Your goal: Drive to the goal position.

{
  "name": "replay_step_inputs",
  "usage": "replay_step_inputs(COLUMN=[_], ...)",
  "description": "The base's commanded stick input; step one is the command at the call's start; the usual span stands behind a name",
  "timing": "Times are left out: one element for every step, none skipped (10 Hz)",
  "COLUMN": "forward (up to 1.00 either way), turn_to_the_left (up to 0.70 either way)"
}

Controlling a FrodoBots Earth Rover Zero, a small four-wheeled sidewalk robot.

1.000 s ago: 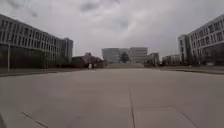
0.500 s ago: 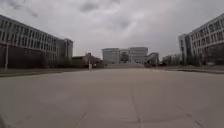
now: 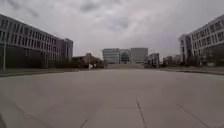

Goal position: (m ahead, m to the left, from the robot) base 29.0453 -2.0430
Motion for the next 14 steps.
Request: replay_step_inputs(forward=[0.7,0.7,0.7,0.7,0.7,0.7,0.7,0.7,0.7,0.7,0.7,0.7,0.7,0.7], turn_to_the_left=[-0.01,-0.01,-0.01,-0.01,-0.01,-0.01,-0.01,-0.01,-0.01,-0.01,-0.01,-0.01,-0.01,-0.01])
